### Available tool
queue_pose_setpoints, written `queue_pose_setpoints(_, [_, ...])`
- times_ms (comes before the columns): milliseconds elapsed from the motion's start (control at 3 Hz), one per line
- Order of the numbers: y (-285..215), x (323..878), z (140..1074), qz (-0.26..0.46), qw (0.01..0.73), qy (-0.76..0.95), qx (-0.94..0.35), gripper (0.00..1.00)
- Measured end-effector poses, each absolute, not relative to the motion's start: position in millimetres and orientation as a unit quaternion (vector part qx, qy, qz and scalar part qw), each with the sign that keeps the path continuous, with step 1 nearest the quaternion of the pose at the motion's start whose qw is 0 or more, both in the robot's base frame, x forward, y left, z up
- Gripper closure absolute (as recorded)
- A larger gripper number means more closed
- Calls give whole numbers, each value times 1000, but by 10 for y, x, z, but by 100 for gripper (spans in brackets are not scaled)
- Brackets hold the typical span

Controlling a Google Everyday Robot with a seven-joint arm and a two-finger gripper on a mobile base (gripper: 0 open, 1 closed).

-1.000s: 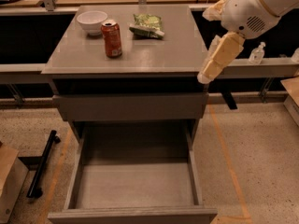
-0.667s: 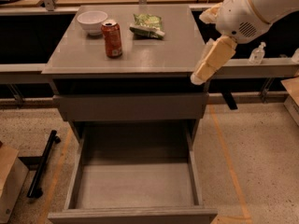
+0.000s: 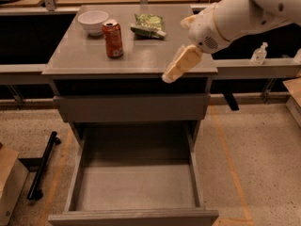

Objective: Place coke can into middle drawer

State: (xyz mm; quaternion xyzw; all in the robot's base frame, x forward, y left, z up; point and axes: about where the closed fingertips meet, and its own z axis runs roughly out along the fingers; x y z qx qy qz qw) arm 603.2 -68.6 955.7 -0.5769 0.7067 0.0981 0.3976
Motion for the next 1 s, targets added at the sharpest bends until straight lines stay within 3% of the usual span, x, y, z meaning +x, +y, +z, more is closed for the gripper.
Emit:
queue_pose_setpoints(333, [-440,6355,9442,111,417,700,-569,0])
queue_pose_setpoints(1000, [-328,6459,9340,130,430,705,-549,0])
